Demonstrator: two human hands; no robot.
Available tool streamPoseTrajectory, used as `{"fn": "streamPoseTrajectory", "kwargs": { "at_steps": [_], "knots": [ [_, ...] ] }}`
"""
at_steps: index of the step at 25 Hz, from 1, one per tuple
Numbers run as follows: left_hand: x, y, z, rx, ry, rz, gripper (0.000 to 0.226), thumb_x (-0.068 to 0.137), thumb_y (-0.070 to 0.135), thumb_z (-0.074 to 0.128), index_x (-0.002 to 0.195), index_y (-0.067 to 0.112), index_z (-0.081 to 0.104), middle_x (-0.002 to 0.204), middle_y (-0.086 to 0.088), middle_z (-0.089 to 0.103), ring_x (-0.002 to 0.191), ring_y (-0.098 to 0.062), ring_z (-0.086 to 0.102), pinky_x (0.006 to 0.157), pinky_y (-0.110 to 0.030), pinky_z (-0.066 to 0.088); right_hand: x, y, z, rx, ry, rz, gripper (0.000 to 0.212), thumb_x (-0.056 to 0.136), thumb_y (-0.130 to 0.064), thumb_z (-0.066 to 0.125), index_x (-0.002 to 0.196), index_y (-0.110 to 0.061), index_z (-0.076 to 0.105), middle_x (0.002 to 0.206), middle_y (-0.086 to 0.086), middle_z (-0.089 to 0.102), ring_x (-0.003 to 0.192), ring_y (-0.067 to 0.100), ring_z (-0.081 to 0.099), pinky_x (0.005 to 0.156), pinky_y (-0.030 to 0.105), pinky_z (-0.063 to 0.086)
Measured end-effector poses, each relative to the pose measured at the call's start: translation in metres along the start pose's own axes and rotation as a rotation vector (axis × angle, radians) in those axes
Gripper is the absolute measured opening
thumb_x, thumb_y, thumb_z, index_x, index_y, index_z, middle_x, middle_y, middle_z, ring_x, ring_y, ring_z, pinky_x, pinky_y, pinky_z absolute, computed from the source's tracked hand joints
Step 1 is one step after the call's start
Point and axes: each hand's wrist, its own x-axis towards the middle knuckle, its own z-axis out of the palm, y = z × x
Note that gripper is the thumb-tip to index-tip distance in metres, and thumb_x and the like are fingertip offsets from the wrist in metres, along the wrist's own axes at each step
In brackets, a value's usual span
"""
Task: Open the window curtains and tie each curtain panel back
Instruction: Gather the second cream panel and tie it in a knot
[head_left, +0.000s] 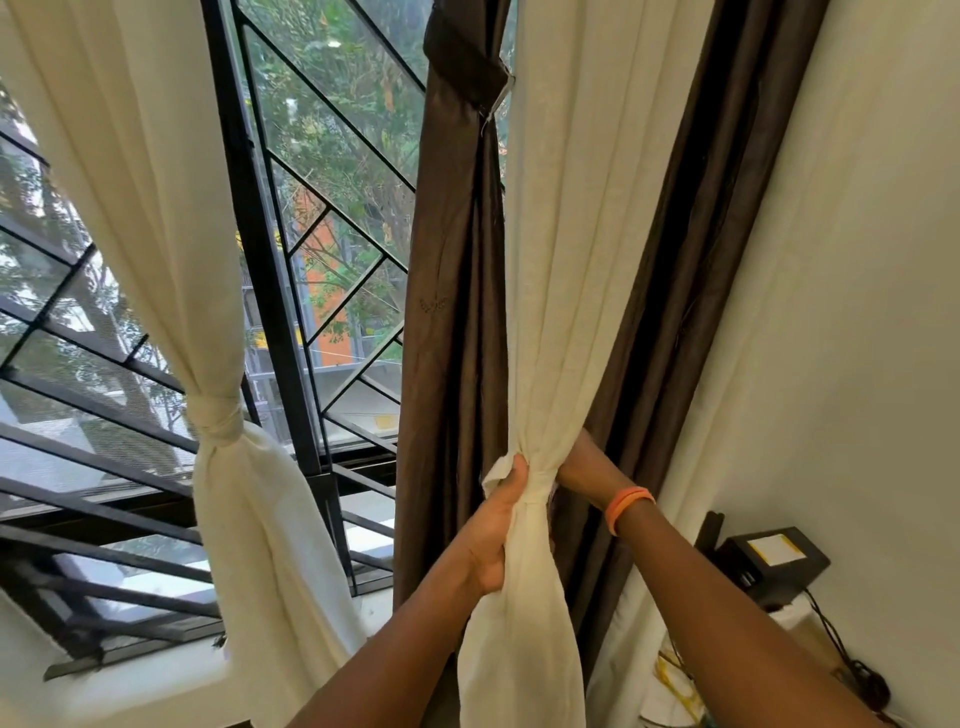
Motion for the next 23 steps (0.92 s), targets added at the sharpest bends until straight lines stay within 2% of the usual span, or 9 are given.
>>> {"fn": "streamPoseTrajectory", "kwargs": {
  "at_steps": [3,5,6,7,10,14,19,22,23],
  "knots": [
    [0.004,0.0,0.004,0.061,0.085,0.039,0.073,0.077,0.069,0.063,0.129,0.018,0.06,0.095,-0.01,0.07,0.082,-0.02,0.068,0.074,-0.035,0.056,-0.016,0.013,0.005,0.035,0.189,-0.05,0.005,0.089,-0.011,0.069,0.085,-0.014,0.068,0.079,-0.004,0.068,0.075,0.002,0.066,0.062,0.012,0.049],
    [0.007,-0.003,0.01,0.06,0.099,0.074,0.075,0.077,0.065,0.066,0.137,0.022,0.053,0.116,-0.013,0.068,0.101,-0.026,0.066,0.088,-0.042,0.055,-0.039,0.026,0.013,0.167,0.361,-0.032,0.005,0.088,-0.012,0.07,0.089,-0.009,0.072,0.083,0.005,0.074,0.082,0.019,0.071,0.07,0.028,0.058],
    [0.008,-0.004,0.013,0.029,0.105,0.096,0.071,0.08,0.061,0.066,0.138,0.022,0.051,0.116,-0.014,0.068,0.1,-0.026,0.067,0.089,-0.044,0.055,-0.051,0.029,0.017,0.254,0.412,-0.032,0.007,0.09,-0.011,0.067,0.089,-0.009,0.073,0.084,0.008,0.075,0.084,0.023,0.072,0.073,0.035,0.06],
    [0.009,-0.003,0.016,0.0,0.122,0.117,0.068,0.081,0.056,0.067,0.138,0.023,0.05,0.114,-0.014,0.068,0.097,-0.026,0.068,0.087,-0.045,0.055,-0.062,0.029,0.021,0.371,0.414,-0.027,0.012,0.093,-0.01,0.062,0.092,-0.011,0.074,0.087,0.008,0.076,0.085,0.023,0.072,0.075,0.036,0.059],
    [0.01,0.005,0.025,-0.033,0.208,0.147,0.049,0.086,0.042,0.068,0.127,0.019,0.056,0.112,-0.017,0.071,0.101,-0.032,0.069,0.093,-0.051,0.054,-0.08,0.022,0.032,0.691,0.235,0.01,0.024,0.101,-0.017,0.048,0.113,-0.019,0.069,0.106,0.004,0.075,0.099,0.019,0.072,0.082,0.032,0.058],
    [0.011,0.025,0.04,-0.038,0.269,0.003,0.033,0.085,0.028,0.073,0.111,0.01,0.067,0.109,-0.015,0.072,0.106,-0.031,0.067,0.088,-0.043,0.056,-0.081,0.02,0.036,0.511,0.223,-0.095,0.038,0.095,-0.013,0.06,0.122,-0.039,0.053,0.108,-0.02,0.072,0.103,0.003,0.068,0.078,0.015,0.054],
    [0.003,0.054,0.032,-0.042,0.333,-0.186,0.043,0.073,0.028,0.085,0.109,0.007,0.073,0.112,-0.011,0.071,0.107,-0.032,0.065,0.091,-0.049,0.053,-0.074,0.023,0.029,0.588,0.16,-0.027,0.038,0.096,-0.01,0.058,0.13,-0.027,0.056,0.114,0.0,0.073,0.104,0.019,0.07,0.08,0.027,0.057],
    [0.006,0.073,0.019,0.109,0.399,-0.141,0.062,0.068,0.039,0.086,0.12,0.013,0.065,0.119,-0.004,0.068,0.115,-0.028,0.057,0.085,-0.041,0.05,-0.072,0.027,0.029,0.611,0.112,0.003,0.036,0.096,-0.011,0.057,0.13,-0.024,0.057,0.116,0.001,0.072,0.108,0.022,0.068,0.089,0.034,0.054],
    [0.008,0.079,0.016,0.108,0.431,-0.118,0.058,0.072,0.038,0.083,0.121,0.016,0.063,0.12,-0.002,0.067,0.114,-0.025,0.057,0.085,-0.039,0.047,-0.071,0.028,0.029,0.607,0.103,0.0,0.035,0.096,-0.013,0.057,0.13,-0.024,0.057,0.117,0.0,0.072,0.11,0.021,0.067,0.092,0.035,0.052]
  ]
}}
